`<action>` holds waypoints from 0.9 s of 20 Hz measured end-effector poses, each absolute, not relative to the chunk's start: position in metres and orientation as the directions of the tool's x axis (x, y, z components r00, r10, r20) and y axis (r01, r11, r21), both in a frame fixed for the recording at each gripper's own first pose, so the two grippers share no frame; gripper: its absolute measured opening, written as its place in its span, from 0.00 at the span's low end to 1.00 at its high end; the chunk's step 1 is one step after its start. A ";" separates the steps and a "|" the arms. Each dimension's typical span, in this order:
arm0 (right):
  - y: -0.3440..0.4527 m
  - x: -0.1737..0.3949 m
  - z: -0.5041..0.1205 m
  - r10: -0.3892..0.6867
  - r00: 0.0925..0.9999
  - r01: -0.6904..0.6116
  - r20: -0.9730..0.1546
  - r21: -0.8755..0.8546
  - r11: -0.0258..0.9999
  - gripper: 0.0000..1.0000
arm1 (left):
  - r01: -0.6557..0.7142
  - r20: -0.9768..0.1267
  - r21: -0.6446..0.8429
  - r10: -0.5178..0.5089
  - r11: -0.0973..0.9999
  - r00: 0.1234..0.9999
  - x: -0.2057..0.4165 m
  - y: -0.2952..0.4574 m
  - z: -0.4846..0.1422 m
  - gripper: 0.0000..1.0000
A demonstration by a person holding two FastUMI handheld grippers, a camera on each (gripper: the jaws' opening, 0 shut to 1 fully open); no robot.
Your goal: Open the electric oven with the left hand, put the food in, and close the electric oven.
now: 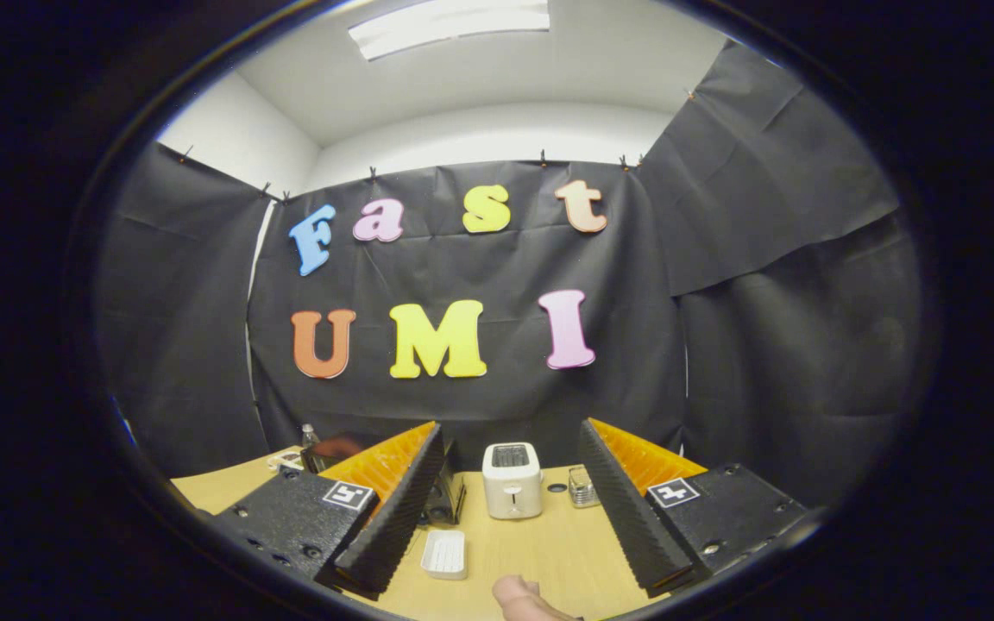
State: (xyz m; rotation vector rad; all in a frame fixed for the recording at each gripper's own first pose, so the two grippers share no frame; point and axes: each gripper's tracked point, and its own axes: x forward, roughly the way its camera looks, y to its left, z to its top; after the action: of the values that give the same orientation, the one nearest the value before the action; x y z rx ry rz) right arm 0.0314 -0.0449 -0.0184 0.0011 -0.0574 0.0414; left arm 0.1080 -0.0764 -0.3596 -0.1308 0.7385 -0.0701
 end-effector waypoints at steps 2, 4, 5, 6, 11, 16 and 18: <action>-0.049 0.032 -0.022 0.036 0.998 -0.037 0.046 0.008 0.999 1.00 | 0.025 -0.661 -0.149 -0.118 0.989 0.741 0.108 -0.076 -0.354 0.94; -0.054 0.031 -0.023 0.023 0.999 -0.023 0.038 0.011 1.000 1.00 | 0.026 -0.649 -0.156 -0.123 0.987 0.751 0.108 -0.076 -0.346 0.94; -0.057 0.031 -0.023 0.017 0.999 -0.018 0.038 0.011 1.000 1.00 | 0.022 -0.638 -0.162 -0.121 0.987 0.760 0.110 -0.076 -0.341 0.94; -0.059 0.031 -0.024 0.011 0.999 -0.011 0.036 0.014 1.000 1.00 | 0.018 -0.623 -0.164 -0.118 0.986 0.774 0.113 -0.074 -0.334 0.94; -0.058 0.033 -0.031 0.014 1.000 -0.015 0.018 0.033 0.999 0.90 | 0.038 -0.570 -0.101 -0.089 0.994 0.817 0.123 -0.071 -0.310 0.95; -0.064 0.035 -0.039 0.005 1.000 -0.005 -0.007 0.041 0.999 0.89 | -0.002 -0.502 -0.028 -0.013 1.000 0.865 0.140 -0.057 -0.290 0.94; -0.069 0.034 -0.041 -0.007 1.000 0.008 -0.019 0.029 1.000 0.89 | -0.006 -0.487 -0.034 -0.011 0.999 0.873 0.143 -0.058 -0.284 0.96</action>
State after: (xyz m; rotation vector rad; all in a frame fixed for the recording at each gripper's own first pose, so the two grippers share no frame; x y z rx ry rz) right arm 0.0340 -0.0689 -0.0411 0.0295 0.0185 -0.0076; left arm 0.1428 -0.0576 -0.2845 -0.0345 0.5090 -0.0023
